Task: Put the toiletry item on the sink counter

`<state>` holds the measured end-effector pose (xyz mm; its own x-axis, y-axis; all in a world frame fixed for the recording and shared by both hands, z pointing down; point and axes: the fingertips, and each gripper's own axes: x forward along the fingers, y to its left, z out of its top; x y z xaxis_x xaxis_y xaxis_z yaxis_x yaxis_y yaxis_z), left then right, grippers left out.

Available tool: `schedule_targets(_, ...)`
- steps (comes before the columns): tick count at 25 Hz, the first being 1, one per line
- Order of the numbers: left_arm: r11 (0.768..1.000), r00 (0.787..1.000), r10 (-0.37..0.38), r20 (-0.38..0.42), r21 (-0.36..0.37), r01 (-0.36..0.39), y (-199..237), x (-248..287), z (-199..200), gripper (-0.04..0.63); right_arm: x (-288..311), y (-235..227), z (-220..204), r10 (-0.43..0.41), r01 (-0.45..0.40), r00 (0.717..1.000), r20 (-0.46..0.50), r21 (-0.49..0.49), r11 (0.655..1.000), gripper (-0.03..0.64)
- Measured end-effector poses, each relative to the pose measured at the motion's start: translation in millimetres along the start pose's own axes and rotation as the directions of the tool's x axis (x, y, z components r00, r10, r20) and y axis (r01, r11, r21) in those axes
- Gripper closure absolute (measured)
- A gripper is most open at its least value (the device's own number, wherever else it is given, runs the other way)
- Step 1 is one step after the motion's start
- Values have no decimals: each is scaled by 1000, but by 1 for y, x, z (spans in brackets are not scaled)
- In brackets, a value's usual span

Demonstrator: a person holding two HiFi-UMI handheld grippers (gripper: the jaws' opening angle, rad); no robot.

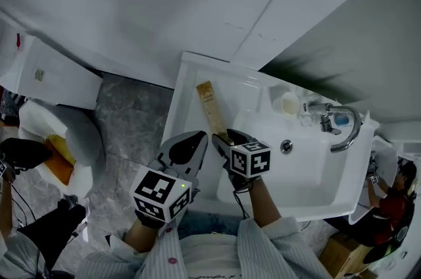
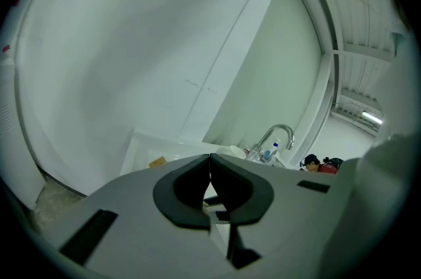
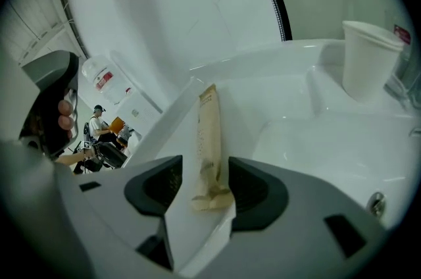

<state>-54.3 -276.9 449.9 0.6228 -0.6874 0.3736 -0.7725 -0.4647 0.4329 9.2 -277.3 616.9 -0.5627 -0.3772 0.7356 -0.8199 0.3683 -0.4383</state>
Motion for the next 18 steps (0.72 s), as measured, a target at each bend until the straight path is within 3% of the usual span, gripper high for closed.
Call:
schedule_targets(8,1000,1000,-8,3,23,8,-10,-4,0,578,-18,-10,4,-21,19,999,49,46,999,397)
schedule_targets(18,998,1000,-4,30,64,3,-26,-15,7,578,-40,1,12,23,-35,992,126,95,995,397)
